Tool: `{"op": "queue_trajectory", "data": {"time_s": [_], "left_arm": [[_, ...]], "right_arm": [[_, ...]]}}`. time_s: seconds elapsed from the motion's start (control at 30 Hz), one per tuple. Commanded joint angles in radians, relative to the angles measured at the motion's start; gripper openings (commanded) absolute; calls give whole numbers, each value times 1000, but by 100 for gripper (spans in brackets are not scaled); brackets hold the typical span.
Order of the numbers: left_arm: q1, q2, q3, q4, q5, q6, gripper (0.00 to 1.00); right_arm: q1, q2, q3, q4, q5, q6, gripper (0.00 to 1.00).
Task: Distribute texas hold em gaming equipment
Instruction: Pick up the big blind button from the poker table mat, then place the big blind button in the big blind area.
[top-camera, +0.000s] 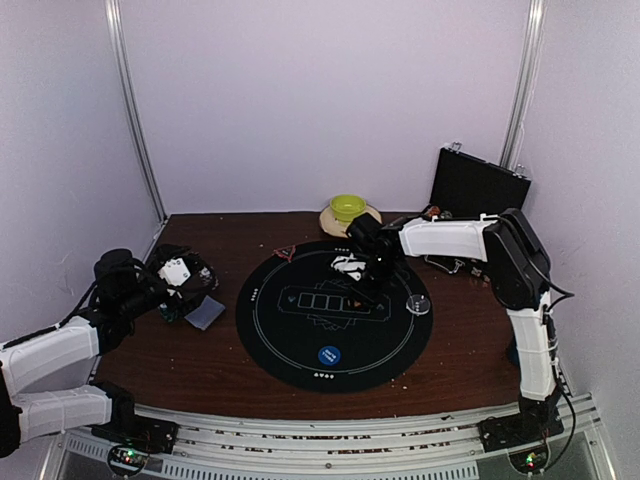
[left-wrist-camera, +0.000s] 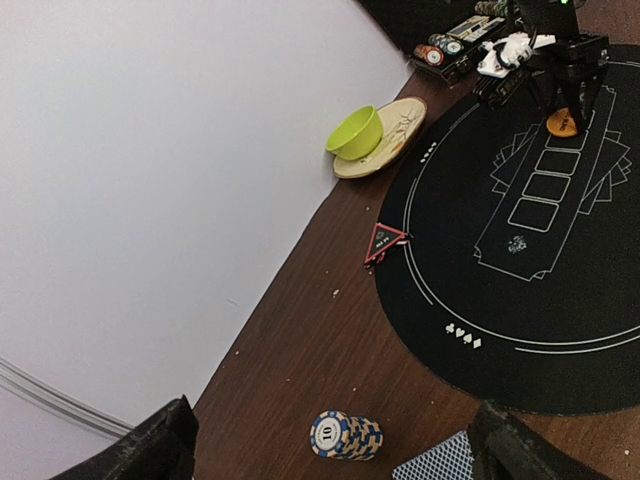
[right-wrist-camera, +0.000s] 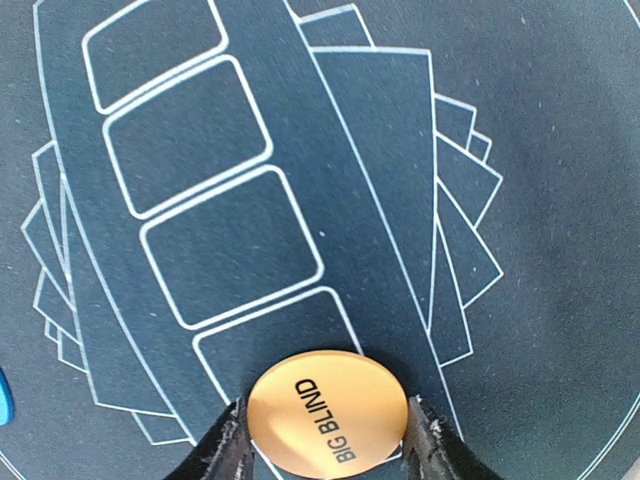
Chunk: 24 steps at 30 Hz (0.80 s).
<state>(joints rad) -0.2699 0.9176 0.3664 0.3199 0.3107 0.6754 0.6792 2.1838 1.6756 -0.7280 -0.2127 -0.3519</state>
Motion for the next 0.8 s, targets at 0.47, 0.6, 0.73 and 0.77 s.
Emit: {"op": "queue_trajectory", "data": {"time_s": [0.47,0.6,0.73,0.77], "left_arm": [[7,-1,-11,14,2,13,98],[7,1,-12,17,1,15,98],[6,10,-11,19,-2,17,98],[6,12,-11,19,-4,18,98]], "right_arm": [[-18,89,319,78,188,34,48],[-31,156,417,91,206,37,47],[-42,211,465,114,217,41,47],[-45,221,467,126,219,44,47]]}}
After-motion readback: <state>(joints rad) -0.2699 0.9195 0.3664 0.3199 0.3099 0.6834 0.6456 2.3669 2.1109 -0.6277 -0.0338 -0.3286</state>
